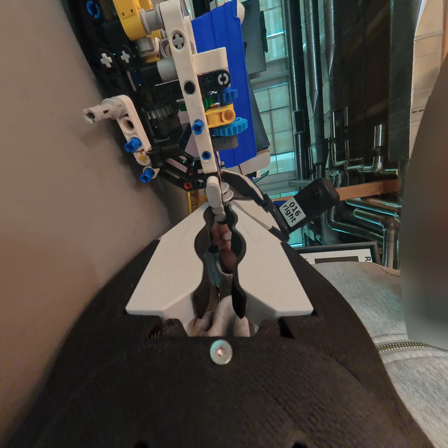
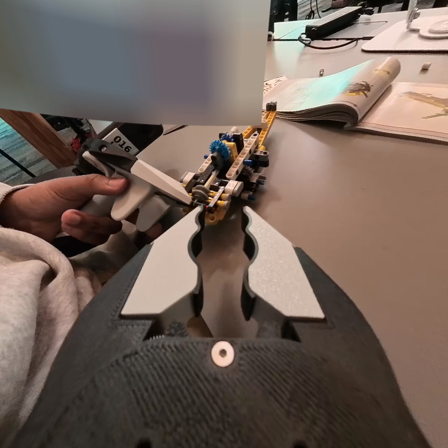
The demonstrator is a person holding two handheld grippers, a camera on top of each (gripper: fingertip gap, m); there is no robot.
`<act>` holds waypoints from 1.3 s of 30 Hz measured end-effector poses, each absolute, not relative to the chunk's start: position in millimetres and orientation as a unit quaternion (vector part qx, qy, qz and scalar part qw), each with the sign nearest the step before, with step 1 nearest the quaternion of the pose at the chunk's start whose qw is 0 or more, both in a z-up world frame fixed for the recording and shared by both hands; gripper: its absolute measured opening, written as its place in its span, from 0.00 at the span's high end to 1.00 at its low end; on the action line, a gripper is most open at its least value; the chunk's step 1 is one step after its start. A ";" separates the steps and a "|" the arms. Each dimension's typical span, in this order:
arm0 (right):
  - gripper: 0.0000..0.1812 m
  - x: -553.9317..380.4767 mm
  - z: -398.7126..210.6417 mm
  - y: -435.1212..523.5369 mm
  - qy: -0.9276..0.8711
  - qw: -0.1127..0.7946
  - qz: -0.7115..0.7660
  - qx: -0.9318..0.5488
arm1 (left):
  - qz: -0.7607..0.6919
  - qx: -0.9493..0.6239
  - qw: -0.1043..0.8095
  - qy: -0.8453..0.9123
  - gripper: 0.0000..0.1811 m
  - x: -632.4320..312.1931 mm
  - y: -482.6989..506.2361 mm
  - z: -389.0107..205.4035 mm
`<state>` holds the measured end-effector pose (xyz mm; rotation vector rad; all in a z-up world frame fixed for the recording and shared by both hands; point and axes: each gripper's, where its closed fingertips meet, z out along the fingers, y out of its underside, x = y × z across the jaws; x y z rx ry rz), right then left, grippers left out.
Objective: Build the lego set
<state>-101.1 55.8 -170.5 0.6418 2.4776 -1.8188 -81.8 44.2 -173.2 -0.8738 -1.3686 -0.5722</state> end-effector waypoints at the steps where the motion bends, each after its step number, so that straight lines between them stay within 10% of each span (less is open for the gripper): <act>1: 0.86 -99.5 -171.7 54.3 0.790 0.005 -0.578 0.205 | -0.252 -0.384 0.655 -0.600 0.96 -81.9 44.0 -172.5; 14: 0.98 -91.0 -172.3 47.4 0.744 0.127 -0.599 0.266 | -0.246 -0.390 0.661 -0.592 0.96 -80.9 44.2 -171.5; 39: 0.99 -93.2 -173.9 46.3 0.779 0.047 -0.577 0.242 | -0.240 -0.386 0.662 -0.596 0.96 -82.0 43.7 -172.1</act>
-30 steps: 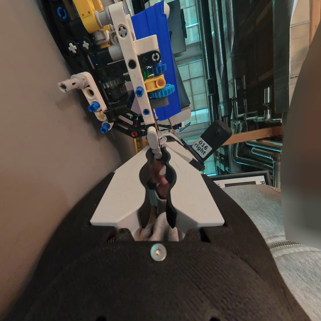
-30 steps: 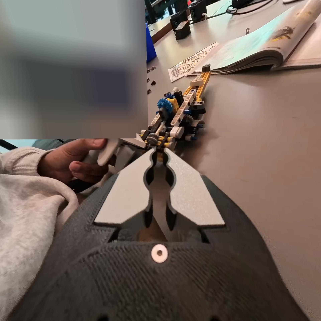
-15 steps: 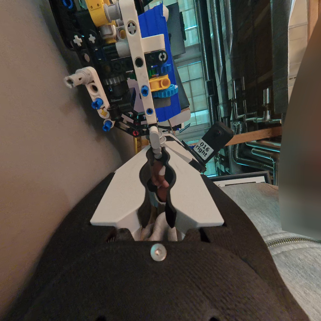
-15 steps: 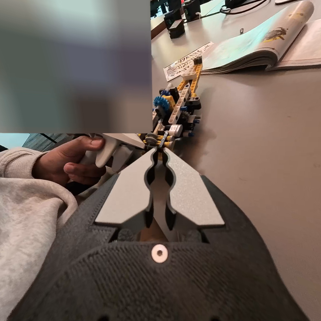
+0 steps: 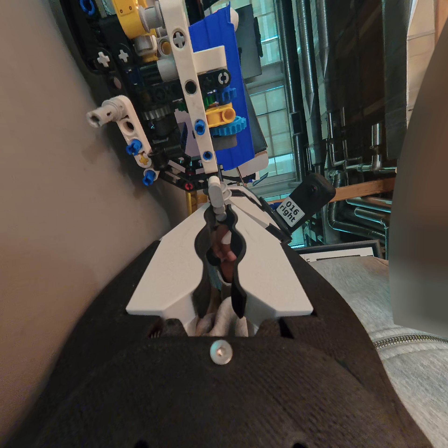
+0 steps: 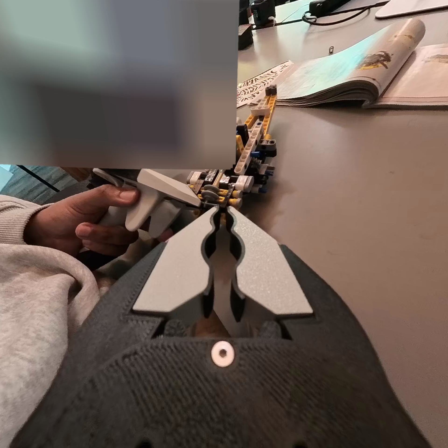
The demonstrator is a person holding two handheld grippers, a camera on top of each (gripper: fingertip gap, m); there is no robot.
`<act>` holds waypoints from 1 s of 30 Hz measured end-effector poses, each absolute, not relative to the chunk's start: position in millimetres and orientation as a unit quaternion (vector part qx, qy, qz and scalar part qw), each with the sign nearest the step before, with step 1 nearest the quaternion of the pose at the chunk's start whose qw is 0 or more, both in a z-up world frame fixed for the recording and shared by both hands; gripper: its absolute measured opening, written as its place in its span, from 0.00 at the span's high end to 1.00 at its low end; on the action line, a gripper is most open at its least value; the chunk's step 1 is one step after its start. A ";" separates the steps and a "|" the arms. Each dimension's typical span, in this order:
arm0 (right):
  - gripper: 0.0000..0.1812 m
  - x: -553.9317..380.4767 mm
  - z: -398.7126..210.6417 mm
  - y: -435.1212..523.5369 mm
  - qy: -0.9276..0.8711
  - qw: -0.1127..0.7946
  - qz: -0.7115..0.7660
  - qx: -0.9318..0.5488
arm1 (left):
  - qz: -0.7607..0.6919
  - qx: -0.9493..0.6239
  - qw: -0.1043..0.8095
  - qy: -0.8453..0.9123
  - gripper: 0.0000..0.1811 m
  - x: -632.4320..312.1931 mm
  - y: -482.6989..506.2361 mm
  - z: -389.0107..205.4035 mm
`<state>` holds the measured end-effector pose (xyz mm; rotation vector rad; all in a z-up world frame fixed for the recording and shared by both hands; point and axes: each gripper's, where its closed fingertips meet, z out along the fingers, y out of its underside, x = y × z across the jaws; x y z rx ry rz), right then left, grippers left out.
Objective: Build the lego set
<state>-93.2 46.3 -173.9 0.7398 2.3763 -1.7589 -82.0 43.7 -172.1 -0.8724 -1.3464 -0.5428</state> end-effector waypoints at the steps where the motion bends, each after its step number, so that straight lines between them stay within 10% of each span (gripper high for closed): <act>1: 0.99 -93.3 -173.1 45.9 0.777 0.046 -0.579 0.242 | -0.241 -0.384 0.664 -0.594 0.96 -82.0 43.3 -171.4; 30: 0.98 -89.9 -176.4 44.7 0.787 0.031 -0.576 0.217 | -0.259 -0.378 0.654 -0.602 0.92 -76.6 43.2 -171.4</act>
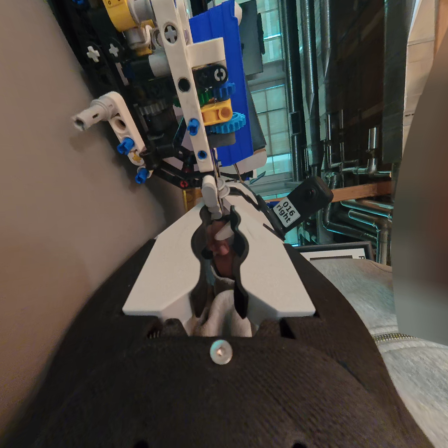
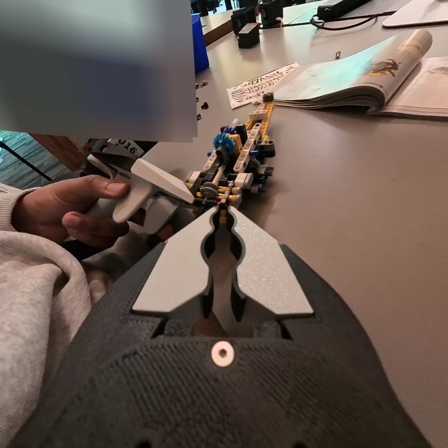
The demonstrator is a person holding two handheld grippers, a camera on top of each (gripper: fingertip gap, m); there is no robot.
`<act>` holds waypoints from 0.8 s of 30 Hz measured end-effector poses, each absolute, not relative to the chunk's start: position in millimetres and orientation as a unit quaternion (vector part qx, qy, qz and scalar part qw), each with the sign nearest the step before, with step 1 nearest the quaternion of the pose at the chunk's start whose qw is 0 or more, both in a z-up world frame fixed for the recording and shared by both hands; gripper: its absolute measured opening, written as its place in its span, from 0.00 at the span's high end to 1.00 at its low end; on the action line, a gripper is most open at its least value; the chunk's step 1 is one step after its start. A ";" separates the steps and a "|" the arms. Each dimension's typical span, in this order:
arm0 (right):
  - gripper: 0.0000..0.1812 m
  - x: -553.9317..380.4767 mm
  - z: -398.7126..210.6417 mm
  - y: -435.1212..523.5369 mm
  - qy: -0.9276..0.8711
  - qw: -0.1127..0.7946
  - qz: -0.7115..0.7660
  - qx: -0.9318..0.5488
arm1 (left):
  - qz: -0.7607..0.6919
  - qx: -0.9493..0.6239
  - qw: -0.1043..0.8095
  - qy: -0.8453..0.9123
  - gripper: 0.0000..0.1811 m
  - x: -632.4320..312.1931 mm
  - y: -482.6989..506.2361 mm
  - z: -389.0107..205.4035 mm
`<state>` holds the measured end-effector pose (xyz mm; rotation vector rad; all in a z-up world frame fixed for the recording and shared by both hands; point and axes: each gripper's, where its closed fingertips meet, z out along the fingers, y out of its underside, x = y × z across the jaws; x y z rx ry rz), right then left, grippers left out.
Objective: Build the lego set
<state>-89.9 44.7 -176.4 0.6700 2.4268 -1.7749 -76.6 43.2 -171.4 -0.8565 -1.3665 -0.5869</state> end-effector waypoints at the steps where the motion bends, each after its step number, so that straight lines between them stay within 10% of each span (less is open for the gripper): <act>1: 0.99 -89.1 -176.5 44.0 0.788 0.032 -0.576 0.217 | -0.259 -0.377 0.654 -0.603 0.92 -74.7 42.6 -171.4; 24: 0.99 -92.6 -181.4 44.3 0.789 0.034 -0.567 0.234 | -0.296 -0.330 0.663 -0.604 0.91 -72.3 35.5 -164.0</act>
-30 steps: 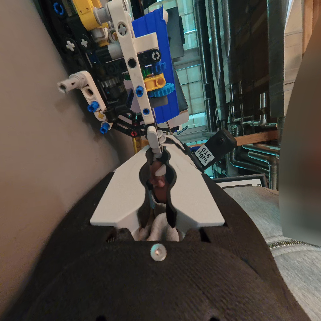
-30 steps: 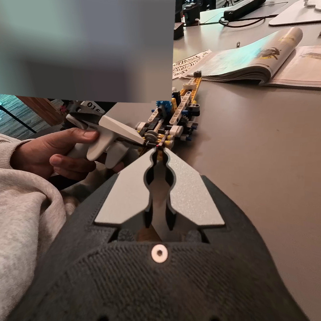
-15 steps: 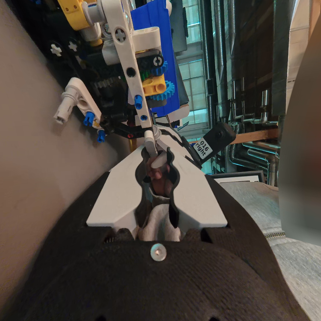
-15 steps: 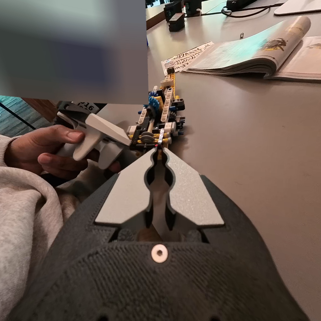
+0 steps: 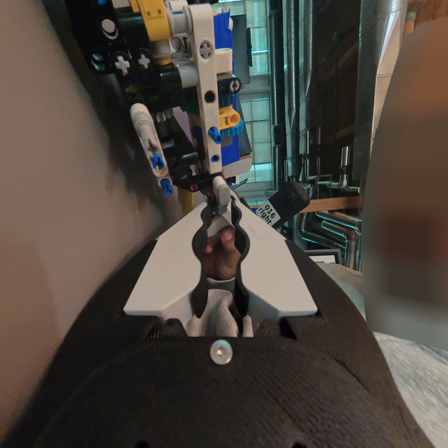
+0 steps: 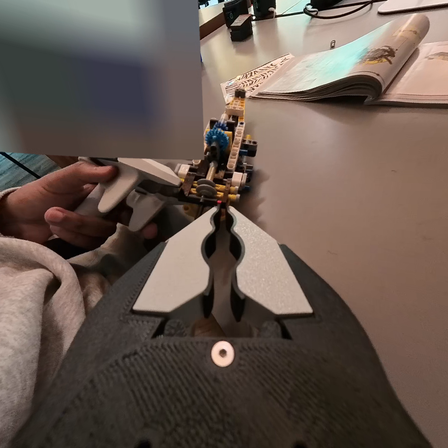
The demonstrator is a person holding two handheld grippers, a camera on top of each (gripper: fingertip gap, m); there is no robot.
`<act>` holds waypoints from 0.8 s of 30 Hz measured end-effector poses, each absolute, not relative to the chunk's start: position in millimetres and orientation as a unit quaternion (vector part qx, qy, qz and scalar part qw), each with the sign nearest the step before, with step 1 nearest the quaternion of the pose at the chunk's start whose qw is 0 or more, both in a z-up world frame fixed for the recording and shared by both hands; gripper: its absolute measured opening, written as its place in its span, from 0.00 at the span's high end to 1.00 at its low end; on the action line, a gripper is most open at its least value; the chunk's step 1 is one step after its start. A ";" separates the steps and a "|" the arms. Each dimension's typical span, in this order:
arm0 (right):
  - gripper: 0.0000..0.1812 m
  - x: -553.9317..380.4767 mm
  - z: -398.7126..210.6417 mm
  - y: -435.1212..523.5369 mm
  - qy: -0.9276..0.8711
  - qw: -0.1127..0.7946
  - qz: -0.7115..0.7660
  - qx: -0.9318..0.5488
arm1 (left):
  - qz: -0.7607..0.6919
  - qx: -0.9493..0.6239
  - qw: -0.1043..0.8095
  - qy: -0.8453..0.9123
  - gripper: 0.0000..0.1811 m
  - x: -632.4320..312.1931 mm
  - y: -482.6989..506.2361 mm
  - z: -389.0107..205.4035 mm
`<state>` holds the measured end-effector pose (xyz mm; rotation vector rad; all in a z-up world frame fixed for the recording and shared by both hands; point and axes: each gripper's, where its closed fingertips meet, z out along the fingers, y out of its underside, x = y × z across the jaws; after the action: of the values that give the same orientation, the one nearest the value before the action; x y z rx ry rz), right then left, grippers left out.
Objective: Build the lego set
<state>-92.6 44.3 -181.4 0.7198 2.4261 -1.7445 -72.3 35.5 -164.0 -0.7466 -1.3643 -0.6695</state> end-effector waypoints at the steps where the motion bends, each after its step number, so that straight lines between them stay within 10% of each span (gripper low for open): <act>1: 0.99 -92.7 -181.2 44.2 0.788 0.035 -0.568 0.235 | -0.299 -0.327 0.664 -0.603 0.91 -72.3 35.1 -163.3; 24: 0.95 -92.8 -179.7 43.9 0.770 0.073 -0.580 0.255 | -0.304 -0.322 0.660 -0.607 0.94 -71.2 35.9 -163.7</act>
<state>-92.8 43.9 -179.7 0.7646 2.3135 -1.7435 -71.2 35.9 -163.7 -0.7293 -1.3736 -0.6888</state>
